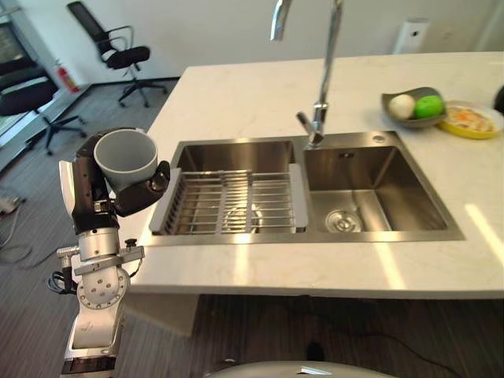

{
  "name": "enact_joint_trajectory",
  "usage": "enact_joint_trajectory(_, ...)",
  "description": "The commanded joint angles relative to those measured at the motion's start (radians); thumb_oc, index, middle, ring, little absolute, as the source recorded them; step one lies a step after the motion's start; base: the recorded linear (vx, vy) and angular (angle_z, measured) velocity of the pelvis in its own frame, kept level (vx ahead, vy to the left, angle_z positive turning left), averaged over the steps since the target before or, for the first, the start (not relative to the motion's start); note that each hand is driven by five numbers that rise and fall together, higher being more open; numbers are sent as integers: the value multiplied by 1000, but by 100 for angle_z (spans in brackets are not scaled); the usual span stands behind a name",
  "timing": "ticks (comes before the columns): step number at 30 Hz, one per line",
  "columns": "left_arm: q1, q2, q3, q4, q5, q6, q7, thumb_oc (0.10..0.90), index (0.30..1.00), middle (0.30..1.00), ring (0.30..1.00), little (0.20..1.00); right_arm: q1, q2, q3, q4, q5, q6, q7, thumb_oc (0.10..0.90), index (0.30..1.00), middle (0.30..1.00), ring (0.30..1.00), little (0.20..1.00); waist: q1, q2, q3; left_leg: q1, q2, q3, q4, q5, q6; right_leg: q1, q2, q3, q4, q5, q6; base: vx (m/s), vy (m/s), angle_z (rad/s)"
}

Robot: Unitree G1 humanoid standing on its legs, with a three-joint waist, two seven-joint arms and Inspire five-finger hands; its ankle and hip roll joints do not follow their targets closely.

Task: Place the dishes in the dishwasher.

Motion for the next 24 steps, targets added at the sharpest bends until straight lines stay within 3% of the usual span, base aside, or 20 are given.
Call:
enact_joint_trajectory(1,-113,57,78,-100,-1,-78,59,400,300,300,300,300,-104,10,-26,-51,-3,-59,-26,800,900,900,900,900,-44,-39,32,-166,54,-73,-58,269,-88,88,-58,-71,17,-160,43,-159,-149,145)
enact_joint_trajectory(2,-119,79,62,-110,60,-66,73,400,300,300,300,300,-110,-2,-36,-58,8,-66,-34,800,900,900,900,900,-28,-40,41,-211,46,-88,-141,266,-86,57,-64,-137,21,-161,46,-252,-222,163)
enact_joint_trajectory(3,-120,88,59,-118,77,-72,77,400,300,300,300,300,-119,-1,-40,-49,22,-71,-37,800,900,900,900,900,-23,-45,43,-195,38,-134,-133,247,-86,42,-60,-147,24,-159,42,-379,-319,162)
enact_joint_trajectory(6,-124,91,38,-157,91,-69,61,400,300,300,300,300,-99,4,-79,-32,52,-76,-53,800,900,900,900,900,-55,-68,27,-149,40,-86,52,127,-50,17,-67,-236,26,-150,18,-349,-227,195)
enact_joint_trajectory(7,-141,101,12,-182,101,-73,41,400,300,300,300,300,-77,13,-112,-6,89,-77,-56,800,900,900,900,900,-92,-81,4,-50,76,-10,114,56,-57,14,-78,-315,22,-140,10,-219,-115,134)
enact_joint_trajectory(8,-141,101,11,-182,101,-72,41,400,300,300,300,300,-76,13,-113,-5,89,-78,-56,800,900,900,900,900,-92,-79,9,-44,79,-12,116,51,-59,22,-75,-317,22,-142,10,-248,-24,135)
enact_joint_trajectory(11,-184,148,-10,-207,138,-77,18,400,300,300,300,300,-66,26,-115,30,90,-70,-49,800,900,900,900,900,-120,-87,-18,131,114,47,102,5,-80,19,-105,-442,29,-106,14,-266,99,141)
enact_joint_trajectory(13,-206,149,-16,-229,125,-78,12,400,300,300,300,300,-60,28,-123,51,82,-63,-48,800,900,900,900,900,-149,-88,-39,194,163,136,81,1,-102,17,-132,-508,30,-94,25,-346,286,139)
enact_joint_trajectory(14,-236,145,-27,-243,115,-78,14,400,300,300,300,300,-59,33,-143,68,92,-57,-54,800,900,900,900,900,-175,-94,-61,219,206,266,35,24,-105,3,-185,-586,34,-59,41,-302,313,153)
enact_joint_trajectory(18,-279,170,-49,-284,129,-76,2,400,300,300,300,300,-61,36,-173,84,103,-46,-67,800,900,900,900,900,-165,-101,-80,171,198,328,-58,1,-97,-3,-252,-650,62,9,89,-149,345,196)
enact_joint_trajectory(19,-294,174,-53,-316,114,-76,-17,400,300,300,300,300,-53,54,-186,93,101,-40,-71,800,900,900,900,900,-142,-123,-81,147,156,306,-104,-44,-67,12,-305,-683,71,52,128,-78,408,118)
enact_joint_trajectory(21,-300,181,-53,-335,114,-74,-28,400,300,300,300,300,-49,64,-185,98,99,-34,-71,800,900,900,900,900,-127,-132,-75,138,121,277,-123,-67,-45,22,-335,-687,77,68,143,-48,438,147)
enact_joint_trajectory(22,-295,196,-41,-357,126,-73,-34,400,300,300,300,300,-48,82,-183,92,104,-34,-72,800,900,900,900,900,-118,-151,-66,128,69,239,-139,-91,-11,34,-374,-679,97,95,166,-1,470,139)
enact_joint_trajectory(23,-293,201,-32,-365,130,-75,-33,400,300,300,300,300,-52,93,-179,83,106,-35,-69,800,900,900,900,900,-113,-156,-62,117,52,217,-143,-100,1,35,-379,-650,109,105,171,47,427,132)
enact_joint_trajectory(24,-295,215,-30,-375,134,-75,-26,400,300,300,300,300,-58,113,-168,69,115,-37,-66,800,900,900,900,900,-127,-167,-55,102,32,180,-146,-109,18,9,-375,-553,134,111,179,178,474,92)
